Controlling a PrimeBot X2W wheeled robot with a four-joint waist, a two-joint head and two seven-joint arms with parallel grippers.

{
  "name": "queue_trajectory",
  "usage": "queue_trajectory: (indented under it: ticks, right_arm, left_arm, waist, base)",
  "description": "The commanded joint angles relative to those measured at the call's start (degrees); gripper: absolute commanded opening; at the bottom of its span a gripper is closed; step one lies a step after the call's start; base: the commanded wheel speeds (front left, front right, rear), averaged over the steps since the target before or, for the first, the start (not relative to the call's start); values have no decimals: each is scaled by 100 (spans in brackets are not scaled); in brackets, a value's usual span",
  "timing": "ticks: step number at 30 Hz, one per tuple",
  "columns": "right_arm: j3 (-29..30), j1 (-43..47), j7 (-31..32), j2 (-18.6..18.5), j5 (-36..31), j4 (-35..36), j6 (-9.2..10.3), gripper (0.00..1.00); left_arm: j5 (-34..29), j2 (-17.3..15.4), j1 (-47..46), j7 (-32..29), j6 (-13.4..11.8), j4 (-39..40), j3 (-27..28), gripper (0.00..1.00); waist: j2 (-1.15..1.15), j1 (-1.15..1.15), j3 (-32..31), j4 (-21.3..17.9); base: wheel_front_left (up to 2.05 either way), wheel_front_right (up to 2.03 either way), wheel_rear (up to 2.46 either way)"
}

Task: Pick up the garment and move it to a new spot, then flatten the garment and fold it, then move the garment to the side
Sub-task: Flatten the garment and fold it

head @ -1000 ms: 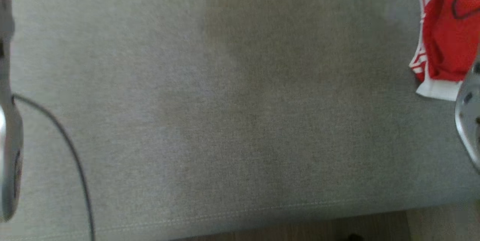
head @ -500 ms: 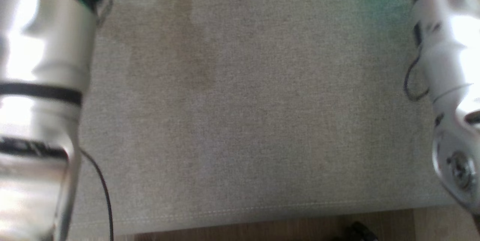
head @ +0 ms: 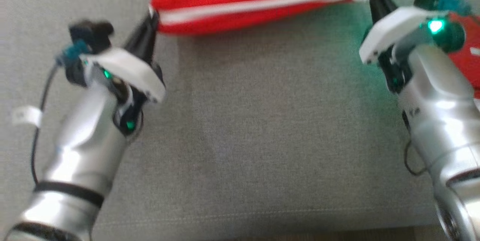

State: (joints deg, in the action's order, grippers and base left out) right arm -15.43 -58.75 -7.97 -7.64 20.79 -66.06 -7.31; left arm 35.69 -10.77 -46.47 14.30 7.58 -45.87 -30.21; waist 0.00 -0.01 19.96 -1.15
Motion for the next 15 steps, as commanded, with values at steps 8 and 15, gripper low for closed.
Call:
queue_trajectory:
  ticks: [8, 15]
  right_arm:
    - [-864, 956, 691, -625, 825, 901, -18, 0]
    - [-1412, 1776, 1406, -1287, 1401, 1654, -18, 0]
  left_arm:
    - [246, -506, 784, 69, -9, 620, -382, 0]
    - [312, -653, 1437, 70, -9, 984, -603, 0]
  waist:
    - [0, 1, -805, 34]
    - [0, 1, -1239, 64]
  base:
    - [0, 0, 0]
    - [0, 0, 0]
